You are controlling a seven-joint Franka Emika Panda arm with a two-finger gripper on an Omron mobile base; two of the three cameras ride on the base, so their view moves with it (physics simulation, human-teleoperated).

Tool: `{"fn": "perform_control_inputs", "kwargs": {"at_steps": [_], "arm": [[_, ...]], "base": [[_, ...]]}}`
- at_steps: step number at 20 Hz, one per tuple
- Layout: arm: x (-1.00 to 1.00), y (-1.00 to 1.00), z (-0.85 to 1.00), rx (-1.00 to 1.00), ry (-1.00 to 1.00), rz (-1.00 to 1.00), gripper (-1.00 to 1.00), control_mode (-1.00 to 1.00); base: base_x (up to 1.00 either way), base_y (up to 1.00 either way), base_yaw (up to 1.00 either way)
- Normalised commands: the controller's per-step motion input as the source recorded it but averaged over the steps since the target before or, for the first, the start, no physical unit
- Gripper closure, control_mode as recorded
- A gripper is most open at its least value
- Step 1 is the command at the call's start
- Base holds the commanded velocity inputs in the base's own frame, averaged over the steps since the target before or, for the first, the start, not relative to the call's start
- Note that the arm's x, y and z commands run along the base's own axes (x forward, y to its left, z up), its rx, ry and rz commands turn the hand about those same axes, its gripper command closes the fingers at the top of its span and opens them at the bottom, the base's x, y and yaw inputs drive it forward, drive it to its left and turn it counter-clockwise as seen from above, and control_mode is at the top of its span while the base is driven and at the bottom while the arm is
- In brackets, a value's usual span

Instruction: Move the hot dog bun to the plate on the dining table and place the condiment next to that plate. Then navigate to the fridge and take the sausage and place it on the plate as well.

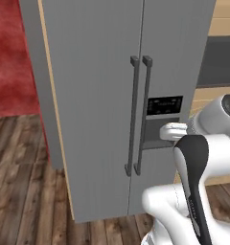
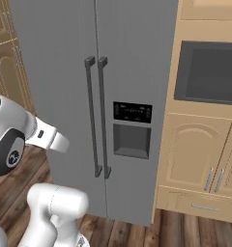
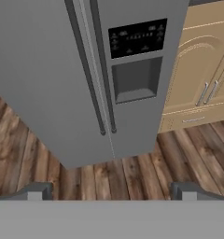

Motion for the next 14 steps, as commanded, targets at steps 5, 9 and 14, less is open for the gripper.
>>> {"fn": "perform_control_inputs", "kwargs": {"at_steps": [5,9,14], "arm": [[0.49,-0.15,-0.01,0.04,-0.01,0.00,-1.00,-1.00],[0.90,-0.20,0.02,0.06,-0.02,0.06,-1.00,-1.00],[0.69,-0.13,0.04,0.00,0.00,0.01,-1.00,-1.00]], "base": [[0.03,-0.02,-0.01],[0.00,0.00,0.00],[0.00,0.00,0.00]]}}
